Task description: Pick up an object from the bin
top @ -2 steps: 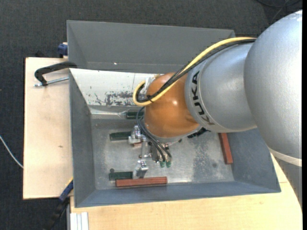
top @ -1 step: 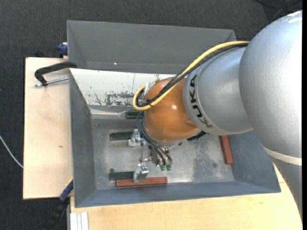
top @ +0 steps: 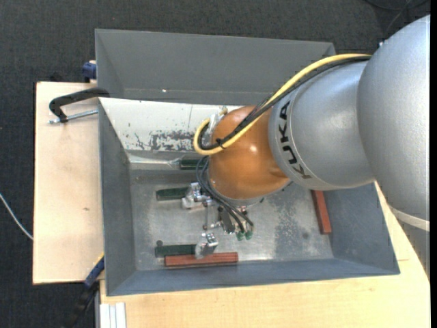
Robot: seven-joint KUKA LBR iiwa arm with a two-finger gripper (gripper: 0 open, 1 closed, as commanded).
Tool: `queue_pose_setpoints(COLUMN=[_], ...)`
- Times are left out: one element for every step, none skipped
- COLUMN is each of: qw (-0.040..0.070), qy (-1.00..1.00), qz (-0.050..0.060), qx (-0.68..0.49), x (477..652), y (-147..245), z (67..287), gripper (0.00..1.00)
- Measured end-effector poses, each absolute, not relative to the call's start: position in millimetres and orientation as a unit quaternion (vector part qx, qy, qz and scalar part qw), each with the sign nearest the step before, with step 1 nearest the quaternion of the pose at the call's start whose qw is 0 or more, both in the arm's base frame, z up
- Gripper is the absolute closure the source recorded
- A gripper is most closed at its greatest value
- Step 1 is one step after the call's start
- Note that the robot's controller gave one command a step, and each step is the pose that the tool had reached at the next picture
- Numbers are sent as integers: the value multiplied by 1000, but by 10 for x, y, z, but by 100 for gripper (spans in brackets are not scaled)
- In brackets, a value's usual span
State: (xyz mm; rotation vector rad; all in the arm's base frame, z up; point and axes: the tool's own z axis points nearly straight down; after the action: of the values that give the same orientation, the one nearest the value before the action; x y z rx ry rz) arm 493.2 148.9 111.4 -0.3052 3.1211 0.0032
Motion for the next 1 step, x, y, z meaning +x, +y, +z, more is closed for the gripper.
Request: queue_pose_setpoints(qw=[0], qy=[999], qz=[0], qx=[-53], x=[4962], y=[1505], z=[840], gripper=[0])
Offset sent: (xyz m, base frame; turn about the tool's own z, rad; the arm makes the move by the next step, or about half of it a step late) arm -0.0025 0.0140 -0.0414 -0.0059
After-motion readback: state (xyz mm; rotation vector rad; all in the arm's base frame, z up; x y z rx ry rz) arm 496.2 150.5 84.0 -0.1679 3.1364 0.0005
